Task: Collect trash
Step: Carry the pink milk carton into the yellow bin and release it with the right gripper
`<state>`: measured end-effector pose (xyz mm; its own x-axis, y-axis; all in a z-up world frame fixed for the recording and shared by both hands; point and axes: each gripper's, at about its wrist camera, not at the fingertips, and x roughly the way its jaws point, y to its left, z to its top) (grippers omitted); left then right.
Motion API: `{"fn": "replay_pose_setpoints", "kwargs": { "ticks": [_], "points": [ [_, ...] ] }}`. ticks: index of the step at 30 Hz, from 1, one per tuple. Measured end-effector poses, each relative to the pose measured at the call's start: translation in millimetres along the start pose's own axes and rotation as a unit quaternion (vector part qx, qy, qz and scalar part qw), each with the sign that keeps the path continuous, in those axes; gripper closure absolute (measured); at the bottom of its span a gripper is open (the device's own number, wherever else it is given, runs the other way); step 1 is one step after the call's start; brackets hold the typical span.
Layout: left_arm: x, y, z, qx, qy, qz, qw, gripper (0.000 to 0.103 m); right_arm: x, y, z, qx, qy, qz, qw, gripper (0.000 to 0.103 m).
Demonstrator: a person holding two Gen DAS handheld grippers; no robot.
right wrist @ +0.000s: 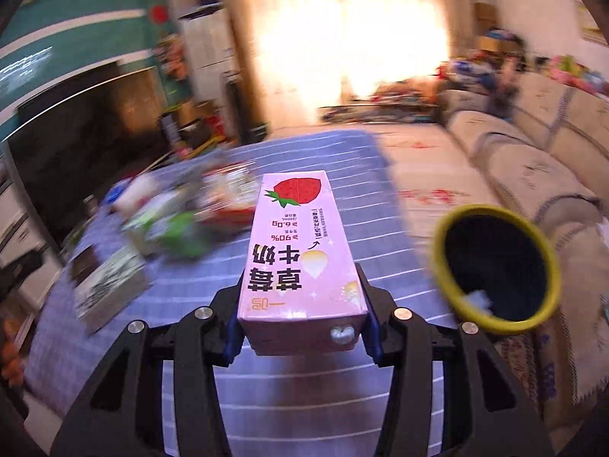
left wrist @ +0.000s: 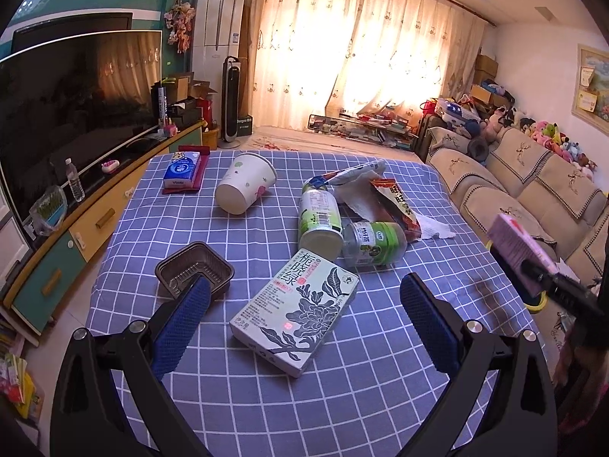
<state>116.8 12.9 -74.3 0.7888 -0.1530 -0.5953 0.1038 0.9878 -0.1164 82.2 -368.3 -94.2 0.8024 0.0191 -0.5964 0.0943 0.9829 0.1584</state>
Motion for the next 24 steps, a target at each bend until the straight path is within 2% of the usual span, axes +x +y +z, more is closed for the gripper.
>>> {"fn": "replay_pose_setpoints", "kwargs": {
  "ticks": [6,10,20,21,22,24],
  "points": [
    [7.3,-5.4,-3.0,0.001,0.009,-0.003,1.0,0.005,22.0,-76.3,12.9,0.055,0.022,-0.074,0.996,0.056],
    [13.1,-8.6,-3.8,0.003,0.015,-0.001,0.9999,0.005,54.7,-125.6,14.5,0.082,0.065,-0.117,0.988,0.056],
    [38.3,-4.1,-7.6,-0.007,0.043,0.001,0.9991,0.005,115.7,-189.7,5.4,0.108,0.134,-0.182,0.968,0.056],
    [40.6,-3.6,-7.9,-0.007,0.045,0.001,0.999,0.005,118.6,-192.4,5.0,0.11,0.136,-0.19,0.966,0.053],
    [42.2,-2.6,-8.1,-0.008,0.046,0.001,0.9989,0.005,118.9,-193.9,5.7,0.112,0.134,-0.194,0.965,0.044],
    [46.3,-0.3,-9.1,-0.01,0.05,0.001,0.9987,0.005,115.3,-193.4,7.1,0.111,0.124,-0.197,0.966,0.039]
  ]
}}
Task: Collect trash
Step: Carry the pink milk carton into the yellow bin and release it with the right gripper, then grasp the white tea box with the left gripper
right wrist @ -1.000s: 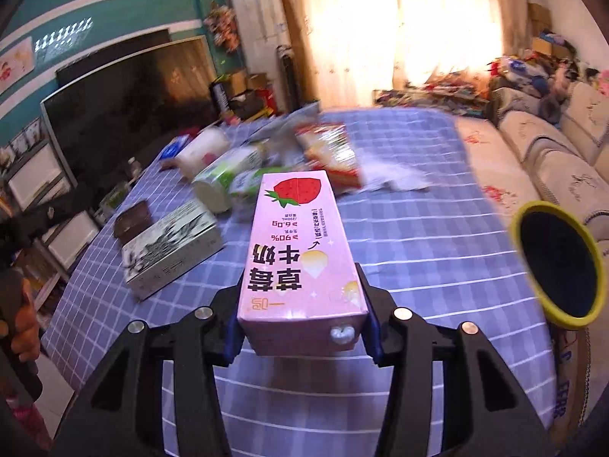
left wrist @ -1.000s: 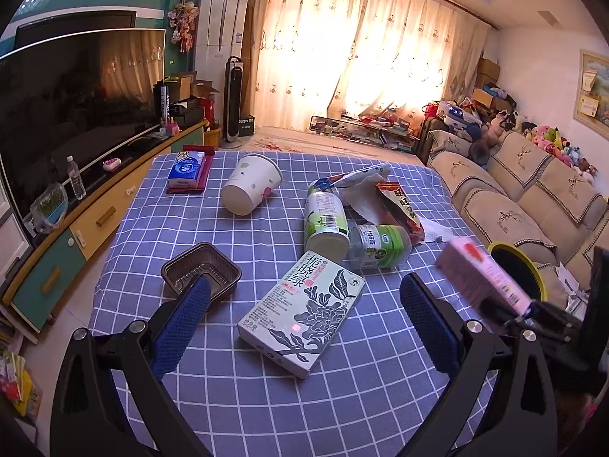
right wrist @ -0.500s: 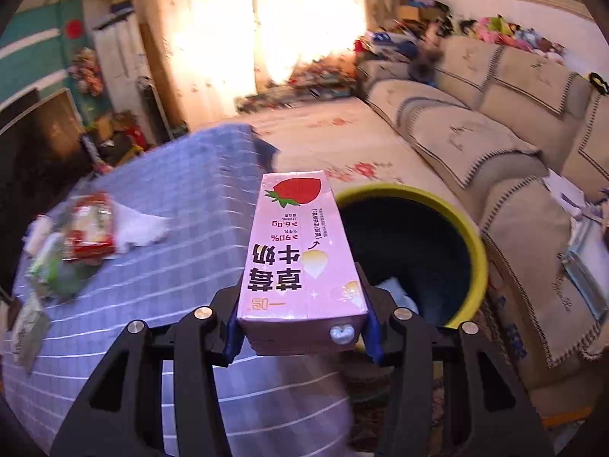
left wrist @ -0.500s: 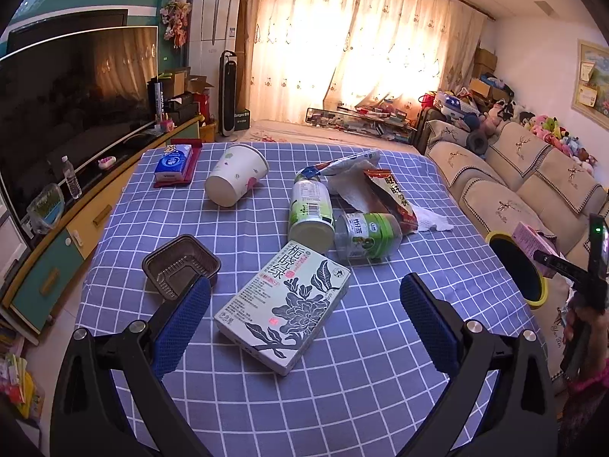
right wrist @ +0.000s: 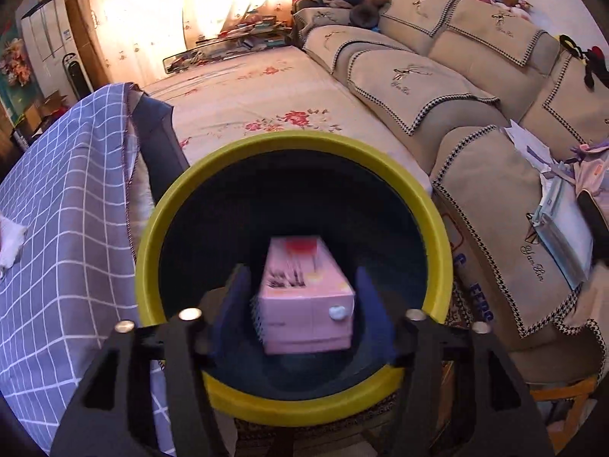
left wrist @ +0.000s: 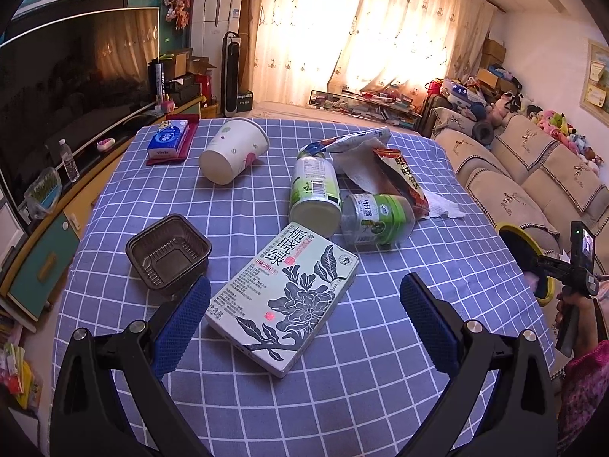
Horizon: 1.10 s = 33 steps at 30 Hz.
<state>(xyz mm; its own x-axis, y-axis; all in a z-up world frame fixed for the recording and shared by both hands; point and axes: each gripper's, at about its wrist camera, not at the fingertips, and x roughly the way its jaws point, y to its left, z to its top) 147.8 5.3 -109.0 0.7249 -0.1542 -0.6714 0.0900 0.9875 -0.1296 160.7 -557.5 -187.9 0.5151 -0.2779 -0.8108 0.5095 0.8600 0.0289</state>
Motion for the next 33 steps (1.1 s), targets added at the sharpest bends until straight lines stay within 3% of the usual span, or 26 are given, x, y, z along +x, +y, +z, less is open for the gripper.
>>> {"fn": "replay_pose_setpoints", "kwargs": {
  "ticks": [11,16,33],
  "points": [
    [33.7,24.6,-2.1,0.004,0.032,-0.011,0.9994,0.005,-22.7,21.0,3.2,-0.019,-0.018,0.019,0.999,0.037],
    [50.5,33.5,-3.1,0.007,0.056,-0.042,0.9975,0.005,-23.1,30.1,3.9,-0.03,-0.017,0.024,0.999,0.037],
    [90.3,9.5,-5.2,0.081,0.115,-0.08,0.9868,0.005,-20.0,38.8,1.9,-0.042,-0.011,0.029,0.999,0.037]
  ]
}}
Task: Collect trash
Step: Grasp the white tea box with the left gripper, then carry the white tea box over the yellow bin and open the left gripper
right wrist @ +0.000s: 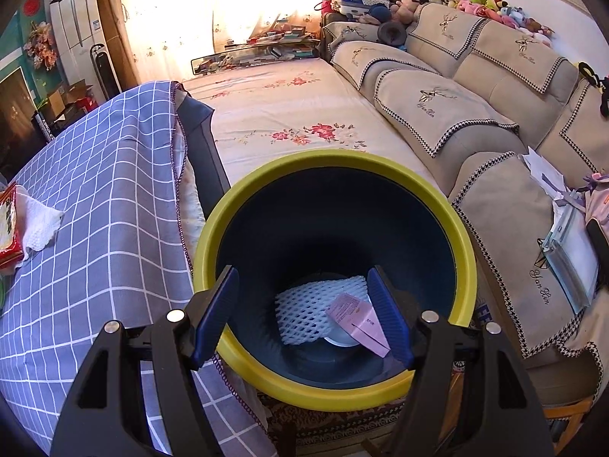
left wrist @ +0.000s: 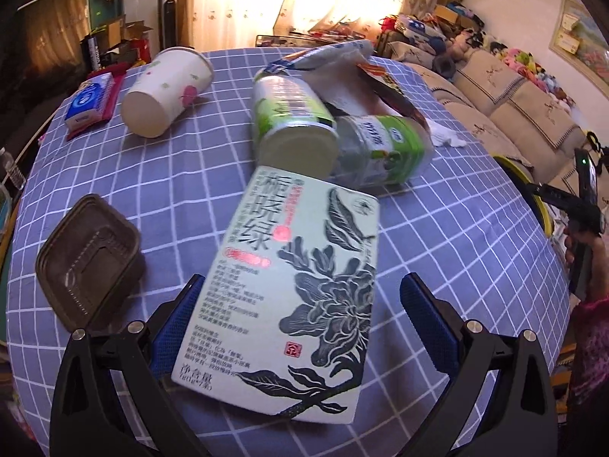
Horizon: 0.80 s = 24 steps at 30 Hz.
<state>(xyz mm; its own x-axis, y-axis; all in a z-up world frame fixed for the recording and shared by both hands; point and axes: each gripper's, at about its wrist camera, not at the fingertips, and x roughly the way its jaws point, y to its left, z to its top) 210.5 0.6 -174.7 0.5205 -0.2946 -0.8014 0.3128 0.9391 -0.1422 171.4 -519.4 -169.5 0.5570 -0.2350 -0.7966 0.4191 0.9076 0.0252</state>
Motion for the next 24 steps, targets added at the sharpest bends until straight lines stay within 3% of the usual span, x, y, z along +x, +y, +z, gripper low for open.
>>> {"fn": "replay_pose_setpoints", "kwargs": {
  "ticks": [9,11,16,24],
  "points": [
    [12.3,-4.1,14.2,-0.003,0.009,0.029,0.9995,0.005,1.7,3.2,-1.0,-0.006,0.001,0.008,1.0,0.037],
    [13.2,-5.8,15.8,-0.001,0.009,0.036,0.9993,0.008,1.7,2.3,-0.8,-0.005,0.002,0.008,1.0,0.037],
    [10.9,-2.1,16.1,-0.001,0.006,0.048,0.9988,0.027,0.5,1.1,-1.5,-0.006,-0.001,0.009,1.0,0.036],
    [1.5,-8.3,8.5,0.001,0.008,0.033,0.9994,0.03,-9.6,2.8,-1.0,-0.007,-0.009,0.019,1.0,0.037]
  ]
}}
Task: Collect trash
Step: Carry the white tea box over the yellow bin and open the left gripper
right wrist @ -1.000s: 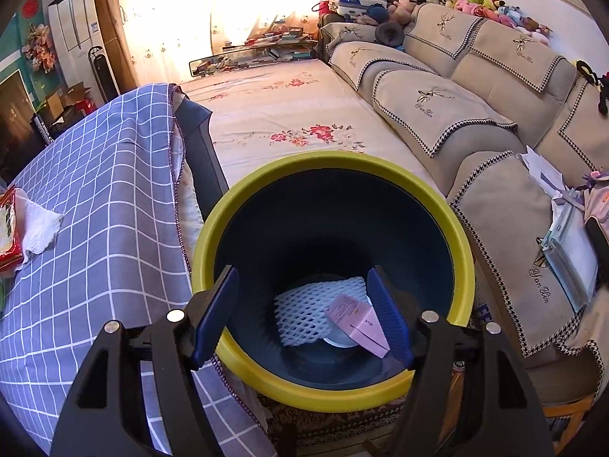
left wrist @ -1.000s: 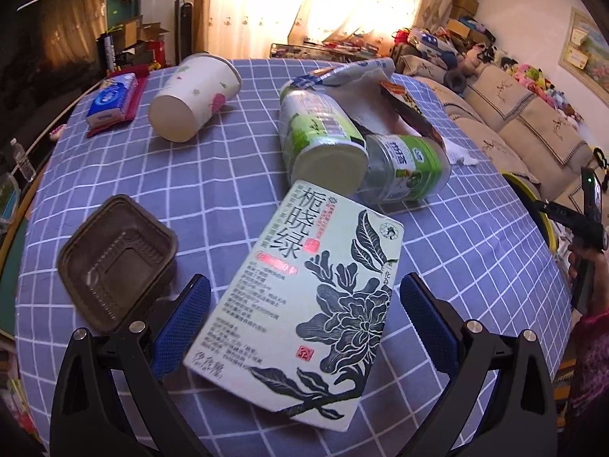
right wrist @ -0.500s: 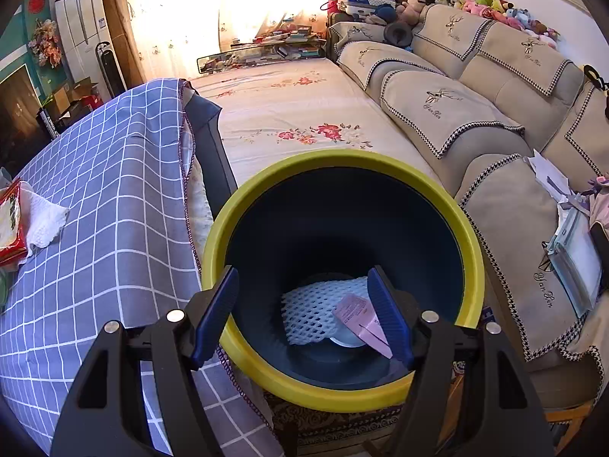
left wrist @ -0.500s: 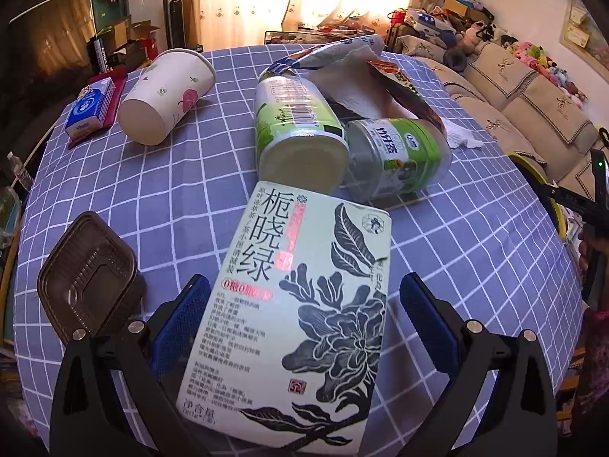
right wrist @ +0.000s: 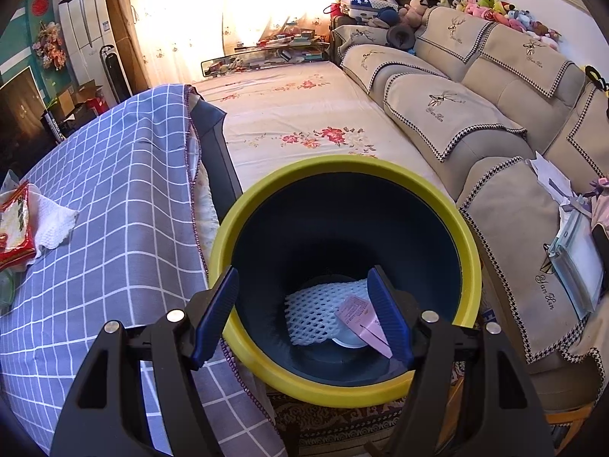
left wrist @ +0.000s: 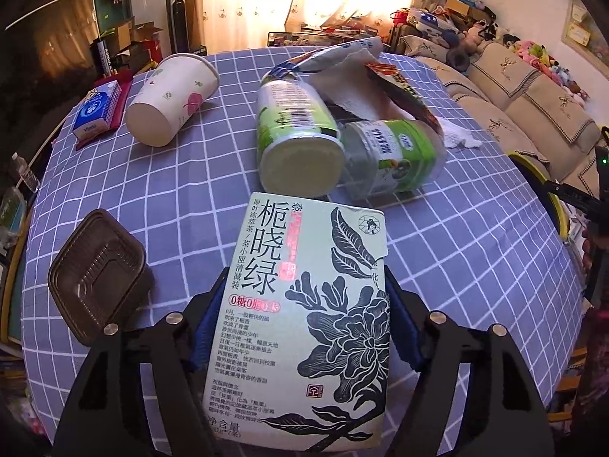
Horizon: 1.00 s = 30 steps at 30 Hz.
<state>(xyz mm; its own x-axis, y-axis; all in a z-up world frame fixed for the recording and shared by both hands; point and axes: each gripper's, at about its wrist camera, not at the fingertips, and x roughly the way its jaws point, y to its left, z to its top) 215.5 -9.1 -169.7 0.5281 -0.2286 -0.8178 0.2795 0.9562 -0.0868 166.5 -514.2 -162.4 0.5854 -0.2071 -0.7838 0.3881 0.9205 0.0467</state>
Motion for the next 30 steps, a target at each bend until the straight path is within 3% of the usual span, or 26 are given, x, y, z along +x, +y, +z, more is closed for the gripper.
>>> {"fn": "replay_pose_setpoints", "kwargs": {
  "ticks": [6,13,21,30],
  "points": [
    [-24.9,-26.9,1.5,0.023,-0.024,-0.02,0.9993,0.03,-11.2,-3.3,0.7,0.001,-0.009,0.009,1.0,0.037],
    [-44.1,-89.4,29.2,0.085,-0.054,-0.062,0.9929,0.03,-29.9,-19.2,-1.7,0.006,-0.025,0.005,1.0,0.037],
    [-27.2,-189.4,76.5,0.164,-0.058,-0.128,0.9764,0.03,-48.6,-64.1,-7.1,0.026,-0.041,-0.017,0.999,0.037],
    [22.0,-330.7,120.1,0.245,-0.035,-0.201,0.9478,0.03,-56.1,-117.1,-14.9,0.058,-0.043,-0.041,0.997,0.036]
  ]
}}
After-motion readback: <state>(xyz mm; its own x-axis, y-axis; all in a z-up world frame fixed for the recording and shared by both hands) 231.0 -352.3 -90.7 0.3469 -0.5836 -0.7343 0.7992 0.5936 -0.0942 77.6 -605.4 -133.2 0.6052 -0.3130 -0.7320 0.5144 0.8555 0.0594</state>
